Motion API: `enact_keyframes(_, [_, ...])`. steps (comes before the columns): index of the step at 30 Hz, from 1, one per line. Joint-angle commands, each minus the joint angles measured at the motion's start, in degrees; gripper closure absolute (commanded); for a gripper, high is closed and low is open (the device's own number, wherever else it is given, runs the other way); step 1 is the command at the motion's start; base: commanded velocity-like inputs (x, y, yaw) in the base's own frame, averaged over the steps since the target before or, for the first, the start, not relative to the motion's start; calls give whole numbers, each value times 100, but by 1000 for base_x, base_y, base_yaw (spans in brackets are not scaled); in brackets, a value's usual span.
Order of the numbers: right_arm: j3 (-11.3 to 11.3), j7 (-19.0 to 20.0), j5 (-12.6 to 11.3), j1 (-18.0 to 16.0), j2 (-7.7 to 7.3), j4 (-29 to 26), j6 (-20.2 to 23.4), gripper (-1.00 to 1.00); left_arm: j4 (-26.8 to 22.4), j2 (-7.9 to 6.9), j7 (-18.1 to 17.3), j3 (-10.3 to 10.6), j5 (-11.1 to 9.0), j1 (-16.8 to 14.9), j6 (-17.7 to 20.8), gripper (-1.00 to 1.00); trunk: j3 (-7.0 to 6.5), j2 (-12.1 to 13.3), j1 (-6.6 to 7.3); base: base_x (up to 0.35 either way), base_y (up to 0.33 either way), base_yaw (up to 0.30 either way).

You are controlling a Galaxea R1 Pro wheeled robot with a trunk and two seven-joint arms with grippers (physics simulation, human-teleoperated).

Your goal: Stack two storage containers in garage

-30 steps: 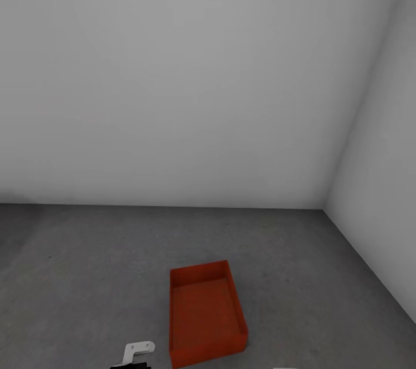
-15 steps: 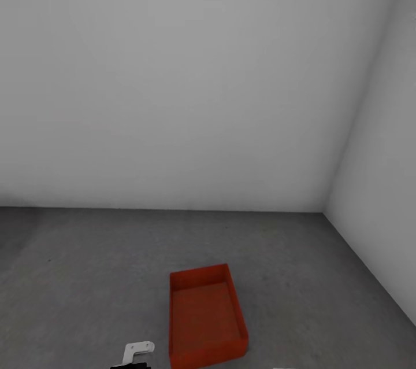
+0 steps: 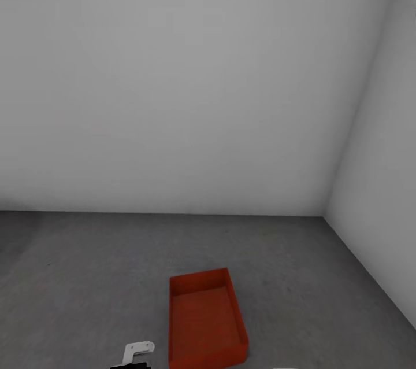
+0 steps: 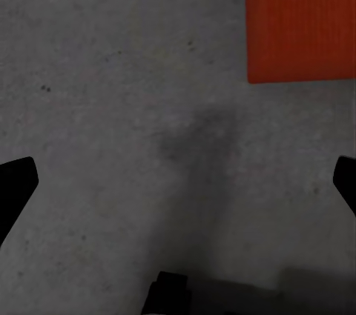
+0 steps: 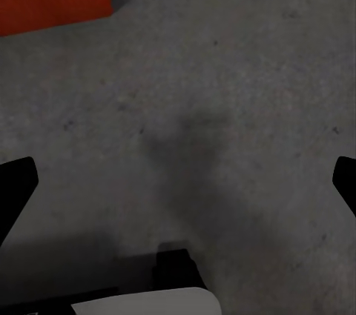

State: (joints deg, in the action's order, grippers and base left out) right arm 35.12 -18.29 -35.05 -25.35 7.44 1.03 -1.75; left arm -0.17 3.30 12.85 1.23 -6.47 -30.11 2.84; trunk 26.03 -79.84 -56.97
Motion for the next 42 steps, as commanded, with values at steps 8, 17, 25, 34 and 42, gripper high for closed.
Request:
enact_keyframes(8, [47, -8, -55, -5, 3, 11, -18, -100, -1, 3, 16, 18, -57, -4, 15, -100, -64, -3, 0, 0, 0, 0])
enact_keyframes(17, [39, -1, -98, -5, -20, 11, -17, -100, -2, 2, 16, 18, -57, -4, 15, -100, -75, -3, 0, 0, 0, 0])
enact_keyframes(25, [46, 1, -75, 308, -9, 35, -31, -100, -1, 0, 16, 18, -57, -3, 15, -100, -75, -3, 0, 0, 0, 0])
enact_keyframes(34, [47, 5, -46, 968, -19, 37, -62, -100, 3, 56, -46, 18, -86, 58, 61, -100, -75, -3, 0, 0, 0, 0])
enact_keyframes(42, [40, 1, -78, 1084, -42, 59, -145, -100, 7, 64, -430, 18, -94, 914, 28, -100, -75, -3, 0, 0, 0, 0])
